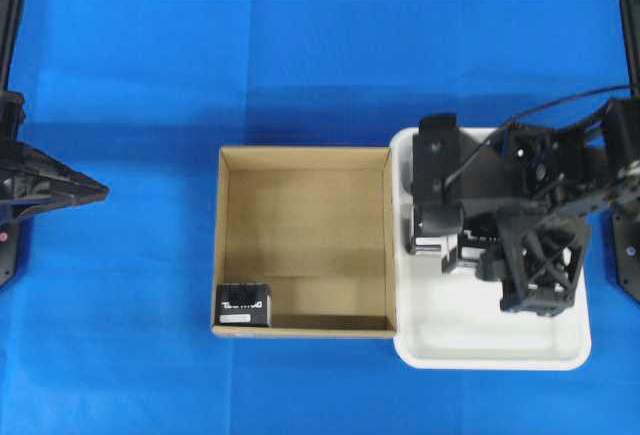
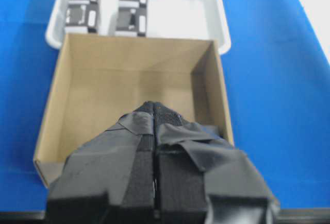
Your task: Pick the box from inside the cardboard box.
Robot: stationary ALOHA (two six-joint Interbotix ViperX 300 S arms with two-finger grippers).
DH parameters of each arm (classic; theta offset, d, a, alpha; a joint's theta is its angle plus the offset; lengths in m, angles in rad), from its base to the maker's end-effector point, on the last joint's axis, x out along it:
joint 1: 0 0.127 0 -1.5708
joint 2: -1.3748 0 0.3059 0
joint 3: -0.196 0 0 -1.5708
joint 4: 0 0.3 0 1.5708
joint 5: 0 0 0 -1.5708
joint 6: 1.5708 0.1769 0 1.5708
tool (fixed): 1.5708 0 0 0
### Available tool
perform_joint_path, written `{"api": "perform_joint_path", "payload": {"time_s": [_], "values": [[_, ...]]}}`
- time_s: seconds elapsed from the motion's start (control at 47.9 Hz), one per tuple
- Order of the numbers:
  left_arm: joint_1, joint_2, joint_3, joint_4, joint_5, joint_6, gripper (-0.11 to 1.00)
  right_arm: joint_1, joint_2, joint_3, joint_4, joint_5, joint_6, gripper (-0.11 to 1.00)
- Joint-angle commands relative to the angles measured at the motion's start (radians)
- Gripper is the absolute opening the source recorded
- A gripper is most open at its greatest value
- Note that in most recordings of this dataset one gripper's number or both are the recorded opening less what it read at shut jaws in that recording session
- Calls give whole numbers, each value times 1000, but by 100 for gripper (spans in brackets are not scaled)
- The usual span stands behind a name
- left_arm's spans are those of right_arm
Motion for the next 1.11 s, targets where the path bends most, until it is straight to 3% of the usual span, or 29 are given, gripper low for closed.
{"api": "perform_joint_path", "payload": {"time_s": [0.0,0.25,0.772,1.085], "values": [[-2,5,-32,3,-5,0,-7,17,14,44,5,-67,-5,62],[-2,5,-32,3,-8,0,-7,49,109,152,5,-256,-25,62],[-2,9,-41,3,-9,-2,-7,74,252,256,-2,-469,-26,62],[0,9,-41,3,-9,-2,-7,72,314,268,-9,-508,-28,62]]}}
